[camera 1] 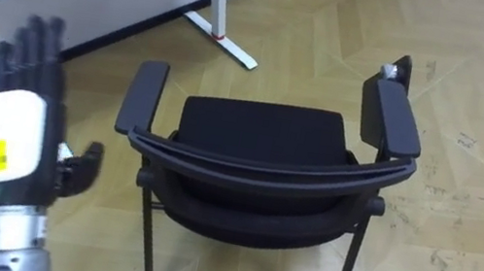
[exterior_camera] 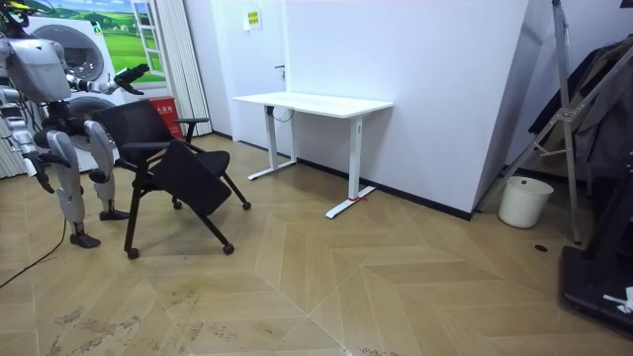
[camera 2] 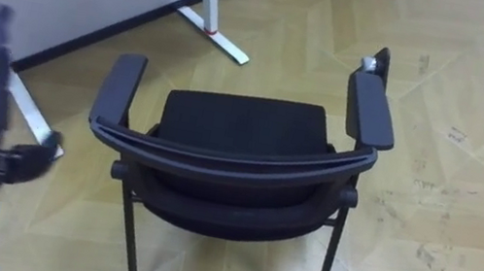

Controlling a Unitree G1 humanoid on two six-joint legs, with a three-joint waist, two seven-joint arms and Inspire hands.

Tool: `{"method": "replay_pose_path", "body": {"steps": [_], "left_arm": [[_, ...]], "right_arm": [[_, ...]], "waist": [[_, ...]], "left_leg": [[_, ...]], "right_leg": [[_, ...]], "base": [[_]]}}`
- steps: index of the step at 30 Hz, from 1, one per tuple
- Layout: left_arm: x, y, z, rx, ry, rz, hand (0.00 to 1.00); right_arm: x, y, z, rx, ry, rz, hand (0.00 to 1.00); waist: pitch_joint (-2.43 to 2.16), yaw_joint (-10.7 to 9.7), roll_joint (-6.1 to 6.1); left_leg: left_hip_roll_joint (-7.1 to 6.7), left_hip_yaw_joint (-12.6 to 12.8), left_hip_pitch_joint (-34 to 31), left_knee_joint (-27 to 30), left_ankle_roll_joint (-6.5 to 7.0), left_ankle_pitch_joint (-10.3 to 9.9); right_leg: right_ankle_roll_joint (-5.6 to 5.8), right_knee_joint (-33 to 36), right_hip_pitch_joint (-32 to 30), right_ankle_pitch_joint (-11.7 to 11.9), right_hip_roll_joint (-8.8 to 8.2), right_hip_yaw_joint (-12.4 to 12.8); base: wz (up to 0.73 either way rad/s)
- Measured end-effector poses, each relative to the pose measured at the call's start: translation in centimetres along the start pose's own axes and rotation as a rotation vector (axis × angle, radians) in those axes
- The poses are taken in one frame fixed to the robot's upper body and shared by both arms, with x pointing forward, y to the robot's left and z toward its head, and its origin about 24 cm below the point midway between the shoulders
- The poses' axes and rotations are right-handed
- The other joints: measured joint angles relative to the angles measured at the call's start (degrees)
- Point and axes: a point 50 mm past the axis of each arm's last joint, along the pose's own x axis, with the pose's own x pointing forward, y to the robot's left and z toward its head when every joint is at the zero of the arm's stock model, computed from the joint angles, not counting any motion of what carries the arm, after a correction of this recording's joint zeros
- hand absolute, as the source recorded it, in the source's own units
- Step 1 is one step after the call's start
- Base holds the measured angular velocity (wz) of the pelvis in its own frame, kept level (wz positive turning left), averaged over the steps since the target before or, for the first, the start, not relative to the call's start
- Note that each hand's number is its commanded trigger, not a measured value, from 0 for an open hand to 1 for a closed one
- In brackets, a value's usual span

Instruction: Push chair

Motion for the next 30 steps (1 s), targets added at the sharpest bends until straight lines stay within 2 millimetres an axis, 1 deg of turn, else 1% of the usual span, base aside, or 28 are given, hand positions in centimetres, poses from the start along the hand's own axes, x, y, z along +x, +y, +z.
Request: {"method": "replay_pose_path", "body": {"steps": [2, 6, 10, 13, 17, 20, 26, 29, 30], "left_arm": [[-0.1, -0.3, 0.3, 0.001, -0.022, -0.024, 0.0], [0.0, -0.2, 0.8, 0.058, -0.106, -0.068, 0.0], [0.0, -0.3, 0.8, 0.085, -0.131, -0.093, 0.0], [0.0, -0.4, 0.9, 0.101, -0.141, -0.104, 0.0], [-0.3, -1.0, 1.2, 0.12, -0.157, -0.163, 0.0], [-0.4, -1.2, 1.3, 0.127, -0.164, -0.192, 0.0], [-0.4, -1.2, 1.3, 0.136, -0.169, -0.195, 0.0], [-0.4, -1.2, 1.3, 0.139, -0.165, -0.195, 0.0], [-0.4, -1.3, 1.1, 0.143, -0.157, -0.198, 0.0]], "right_arm": [[0.0, 0.1, 0.0, -0.004, 0.0, 0.007, 0.0], [0.0, 0.1, 0.0, 0.003, 0.003, 0.022, 0.0], [0.0, 0.1, 0.0, 0.027, 0.003, 0.019, 0.0], [0.0, 0.1, -0.1, 0.026, 0.003, 0.019, 0.0], [0.0, 0.2, -0.1, 0.014, 0.004, 0.023, 0.0], [0.0, 0.2, 0.0, 0.014, 0.004, 0.023, 0.0], [0.0, 0.2, -0.1, 0.007, 0.008, 0.025, 0.0], [0.0, 0.2, 0.0, 0.007, 0.005, 0.029, 0.0], [0.0, 0.2, 0.0, 0.006, 0.003, 0.032, 0.0]], "waist": [[-0.01, -0.6, 0.12], [-0.01, -1.4, 0.33], [-0.01, -2.2, 0.39], [0.03, -2.4, 0.35], [0.03, -2.4, 0.36], [0.05, -2.3, 0.42], [0.05, -2.3, 0.46], [-0.02, -2.3, 0.56], [-0.11, -2.4, 0.72]], "left_leg": [[0.0, 0.1, 0.0, 0.0, 0.0, 0.0], [0.02, 0.3, 0.0, 0.0, 0.0, 0.0], [0.06, 0.6, 0.0, 0.0, 0.0, 0.0], [0.09, 0.7, 0.0, 0.0, 0.0, 0.0], [0.09, 0.8, 0.1, 0.0, 0.0, 0.0], [0.14, 1.5, 0.1, -0.1, 0.0, 0.0], [0.14, 2.0, 0.0, -0.1, 0.0, 0.0], [0.15, 2.1, -0.3, -0.1, 0.0, 0.0], [0.17, 2.4, -0.4, -0.1, 0.0, 0.0]], "right_leg": [[0.0, -0.1, -0.1, 0.0, 0.04, 0.2], [-0.02, -0.2, 0.0, 0.0, 0.08, 0.3], [-0.03, -0.2, 0.1, 0.0, 0.13, 0.5], [-0.05, -0.2, 0.0, 0.0, 0.18, 1.1], [-0.05, 0.0, -0.4, 0.0, 0.2, 1.8], [-0.1, 0.1, -1.0, 0.1, 0.26, 2.5], [-0.12, 0.0, -1.3, 0.1, 0.33, 3.4], [-0.13, 0.0, -1.6, 0.1, 0.35, 3.5], [-0.19, 0.1, -1.8, 0.1, 0.35, 3.4]], "base": [[0.0], [0.0], [-0.02], [-0.06], [-0.06], [-0.09], [-0.04], [-0.01], [-0.04]]}}
